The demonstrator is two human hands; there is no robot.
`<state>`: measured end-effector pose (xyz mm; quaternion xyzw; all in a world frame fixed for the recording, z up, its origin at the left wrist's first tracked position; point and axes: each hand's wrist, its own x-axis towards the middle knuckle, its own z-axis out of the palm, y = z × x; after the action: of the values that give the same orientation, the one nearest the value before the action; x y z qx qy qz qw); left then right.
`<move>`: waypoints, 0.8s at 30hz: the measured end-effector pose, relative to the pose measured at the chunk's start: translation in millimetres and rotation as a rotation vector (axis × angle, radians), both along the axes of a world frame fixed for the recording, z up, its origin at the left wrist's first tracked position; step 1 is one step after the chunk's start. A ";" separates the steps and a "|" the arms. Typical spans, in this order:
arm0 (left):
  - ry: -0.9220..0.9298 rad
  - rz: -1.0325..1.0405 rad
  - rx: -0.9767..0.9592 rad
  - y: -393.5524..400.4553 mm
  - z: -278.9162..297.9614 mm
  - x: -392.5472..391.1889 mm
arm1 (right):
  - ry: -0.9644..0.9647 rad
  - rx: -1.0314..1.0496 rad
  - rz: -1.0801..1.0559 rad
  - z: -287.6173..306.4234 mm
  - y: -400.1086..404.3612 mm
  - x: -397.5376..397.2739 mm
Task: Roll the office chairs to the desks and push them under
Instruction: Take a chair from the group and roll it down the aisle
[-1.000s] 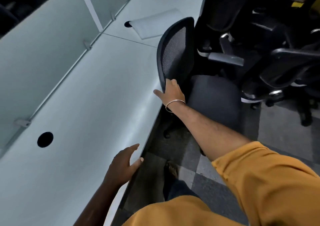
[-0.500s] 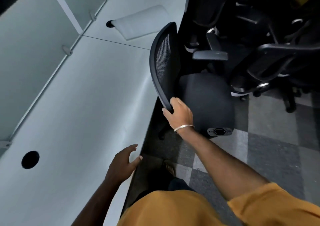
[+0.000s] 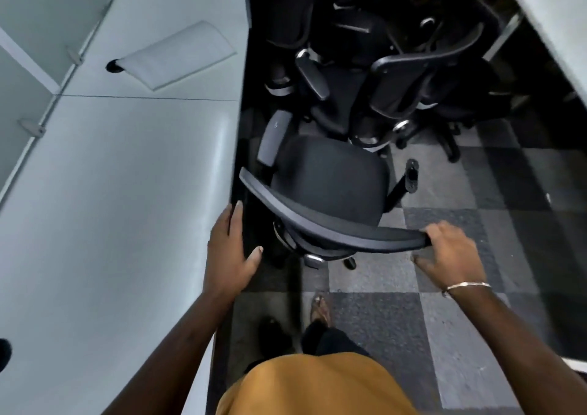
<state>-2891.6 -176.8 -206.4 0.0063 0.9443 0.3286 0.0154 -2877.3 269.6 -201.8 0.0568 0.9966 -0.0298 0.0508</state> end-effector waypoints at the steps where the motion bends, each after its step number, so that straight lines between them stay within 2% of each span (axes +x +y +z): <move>1: 0.037 -0.067 -0.054 10.9 3.5 -2.5 | -0.008 0.017 0.023 2.6 -2.5 1.1; 5: 0.107 -0.345 -0.295 54.7 8.4 -2.6 | -0.003 0.010 0.141 3.6 -26.2 0.1; 7: 0.110 -0.411 -0.360 84.6 8.7 1.8 | -0.023 -0.010 0.150 6.7 -6.3 6.1; 11: 0.103 -0.381 -0.473 131.9 11.5 7.8 | -0.059 -0.002 0.219 9.6 32.7 9.3; 17: 0.068 -0.331 -0.590 204.3 13.2 23.5 | 0.000 -0.031 0.315 9.0 57.4 1.4; 24: 0.041 -0.217 -0.630 284.1 17.2 53.3 | -0.058 0.061 0.391 9.7 62.6 15.2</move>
<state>-2838.3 107.4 -189.3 0.1085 0.9934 0.0167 0.0326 -2862.1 332.2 -192.2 -0.1357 0.9872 0.0127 0.0826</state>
